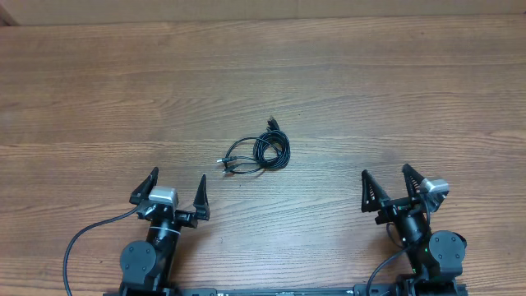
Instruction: Untangle cables
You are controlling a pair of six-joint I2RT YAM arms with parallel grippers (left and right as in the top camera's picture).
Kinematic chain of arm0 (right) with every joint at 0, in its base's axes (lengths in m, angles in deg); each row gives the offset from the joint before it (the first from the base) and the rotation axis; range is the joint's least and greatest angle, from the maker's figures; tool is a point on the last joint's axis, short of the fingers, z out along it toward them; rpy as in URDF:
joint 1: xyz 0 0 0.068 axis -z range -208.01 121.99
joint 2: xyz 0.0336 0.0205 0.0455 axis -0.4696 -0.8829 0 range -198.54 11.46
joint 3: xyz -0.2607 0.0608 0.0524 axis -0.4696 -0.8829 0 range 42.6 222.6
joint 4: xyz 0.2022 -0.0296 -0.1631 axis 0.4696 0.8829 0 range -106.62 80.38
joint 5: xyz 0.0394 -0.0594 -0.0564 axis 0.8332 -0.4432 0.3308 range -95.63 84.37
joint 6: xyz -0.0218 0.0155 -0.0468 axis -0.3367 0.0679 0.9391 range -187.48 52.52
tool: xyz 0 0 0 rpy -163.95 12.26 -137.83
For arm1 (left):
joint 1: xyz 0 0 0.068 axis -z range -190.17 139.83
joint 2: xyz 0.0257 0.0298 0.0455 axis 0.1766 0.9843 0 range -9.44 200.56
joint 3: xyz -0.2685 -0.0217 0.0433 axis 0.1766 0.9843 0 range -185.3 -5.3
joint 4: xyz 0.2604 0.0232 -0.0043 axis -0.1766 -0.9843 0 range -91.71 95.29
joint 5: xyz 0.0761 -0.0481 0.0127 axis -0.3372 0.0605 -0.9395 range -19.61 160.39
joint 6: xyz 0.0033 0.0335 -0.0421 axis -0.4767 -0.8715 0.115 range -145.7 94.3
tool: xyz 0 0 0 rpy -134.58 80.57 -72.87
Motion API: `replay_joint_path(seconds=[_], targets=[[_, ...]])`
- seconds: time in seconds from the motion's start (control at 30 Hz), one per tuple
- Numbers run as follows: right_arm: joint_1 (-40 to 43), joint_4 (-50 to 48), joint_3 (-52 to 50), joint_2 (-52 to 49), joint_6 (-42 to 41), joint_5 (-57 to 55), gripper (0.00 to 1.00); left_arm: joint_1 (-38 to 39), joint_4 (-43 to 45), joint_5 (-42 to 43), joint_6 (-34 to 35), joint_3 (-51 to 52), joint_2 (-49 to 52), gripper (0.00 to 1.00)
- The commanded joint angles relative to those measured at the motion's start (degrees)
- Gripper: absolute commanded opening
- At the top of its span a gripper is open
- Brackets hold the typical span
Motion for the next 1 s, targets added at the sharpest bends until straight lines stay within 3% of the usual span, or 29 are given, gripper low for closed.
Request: replay_joint_path(seconds=[0.0, 0.23, 0.57, 0.77, 0.97], targets=[[-0.26, 0.81, 5.44, 0.44, 0.02, 3.37, 1.00, 0.11, 0.26, 3.08, -0.70, -5.44, -0.59, 0.99], [-0.26, 6.49, 18.43, 0.44, 0.44, 4.24, 1.00, 0.11, -1.70, 10.45, -0.70, -18.12, -0.59, 1.00], [-0.26, 18.27, 38.82, -1.55, 4.59, 7.19, 1.00, 0.11, -16.94, 10.51, -0.70, -39.39, 2.54, 1.00], [-0.26, 25.70, 47.91, -7.85, 4.59, 7.26, 1.00, 0.11, -27.02, 11.63, -0.72, -51.69, 11.87, 1.00], [-0.26, 34.53, 56.35, -20.31, 4.55, 9.94, 1.00, 0.11, -37.51, 18.58, -0.72, -63.25, 26.51, 1.00]])
